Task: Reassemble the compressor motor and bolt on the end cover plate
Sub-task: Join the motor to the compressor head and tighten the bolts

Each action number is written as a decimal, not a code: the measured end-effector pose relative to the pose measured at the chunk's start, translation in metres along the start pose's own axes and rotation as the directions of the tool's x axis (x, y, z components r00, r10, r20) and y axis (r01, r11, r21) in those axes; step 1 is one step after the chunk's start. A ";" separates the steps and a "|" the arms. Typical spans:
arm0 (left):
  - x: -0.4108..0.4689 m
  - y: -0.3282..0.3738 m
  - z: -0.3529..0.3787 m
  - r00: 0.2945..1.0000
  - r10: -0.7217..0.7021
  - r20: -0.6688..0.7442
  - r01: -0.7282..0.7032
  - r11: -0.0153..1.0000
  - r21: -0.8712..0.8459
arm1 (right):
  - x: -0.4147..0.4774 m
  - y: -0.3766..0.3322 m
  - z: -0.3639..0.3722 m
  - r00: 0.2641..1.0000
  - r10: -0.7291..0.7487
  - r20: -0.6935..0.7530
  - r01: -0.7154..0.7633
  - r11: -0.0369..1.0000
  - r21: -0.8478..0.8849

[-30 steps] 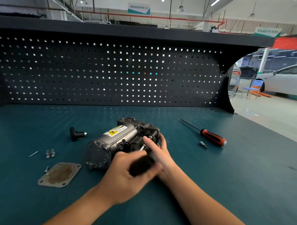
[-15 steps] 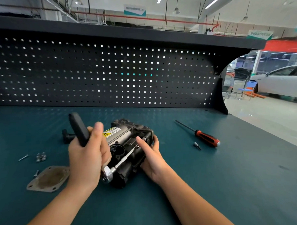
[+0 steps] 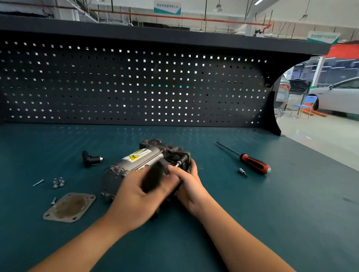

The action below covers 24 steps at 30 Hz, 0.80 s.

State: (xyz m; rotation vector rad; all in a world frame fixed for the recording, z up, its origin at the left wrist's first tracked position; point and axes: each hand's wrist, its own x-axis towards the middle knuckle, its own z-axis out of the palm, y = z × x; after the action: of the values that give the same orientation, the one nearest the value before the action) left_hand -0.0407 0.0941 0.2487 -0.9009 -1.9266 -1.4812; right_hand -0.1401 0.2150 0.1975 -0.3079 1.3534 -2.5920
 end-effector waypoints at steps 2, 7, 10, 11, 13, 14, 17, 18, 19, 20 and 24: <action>0.002 0.000 -0.002 0.935 -0.271 -0.228 0.191 0.928 -0.320 | -0.001 0.000 0.000 1.000 0.011 0.015 -0.011 0.999 0.032; 0.003 -0.013 -0.012 0.644 -0.660 -0.387 0.241 0.656 -0.715 | -0.001 -0.001 -0.001 0.999 0.025 0.022 -0.026 0.998 0.059; 0.005 -0.013 -0.011 0.703 -0.592 -0.394 0.236 0.717 -0.656 | -0.001 -0.001 -0.001 0.999 0.035 0.010 -0.035 0.999 0.040; 0.005 -0.011 -0.009 0.755 -0.526 -0.391 0.232 0.772 -0.591 | -0.001 -0.001 -0.001 0.999 0.036 0.006 -0.036 0.999 0.035; 0.007 -0.005 -0.004 0.858 -0.385 -0.340 0.209 0.866 -0.454 | -0.002 -0.001 -0.001 0.999 0.033 0.005 -0.033 0.999 0.034; 0.007 -0.003 -0.001 0.902 -0.317 -0.293 0.193 0.903 -0.384 | -0.002 -0.002 0.000 1.000 0.029 0.012 -0.029 0.999 0.039; 0.006 0.003 0.003 0.996 -0.085 -0.028 0.081 0.990 -0.115 | -0.004 -0.004 0.002 0.999 0.018 0.031 -0.019 0.999 0.051; 0.006 0.004 0.003 0.993 0.006 0.114 -0.011 0.999 0.036 | -0.005 -0.005 0.003 1.000 0.014 0.028 -0.016 0.998 0.060; 0.004 0.005 0.002 0.961 0.076 0.266 -0.131 0.972 0.195 | -0.005 -0.006 0.003 1.000 0.008 0.020 -0.009 0.998 0.067; 0.003 0.005 0.002 0.903 0.110 0.415 -0.255 0.916 0.311 | -0.006 -0.007 0.003 1.000 0.004 0.014 -0.005 0.997 0.078; -0.001 0.004 -0.001 0.804 0.070 0.590 -0.384 0.819 0.426 | -0.008 -0.006 0.003 0.999 0.009 0.038 -0.013 0.995 0.096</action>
State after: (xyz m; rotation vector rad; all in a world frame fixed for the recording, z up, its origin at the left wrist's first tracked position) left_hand -0.0370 0.0932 0.2507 -1.3320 -2.3380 -0.4873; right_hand -0.1320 0.2188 0.2034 -0.3306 1.2099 -2.6186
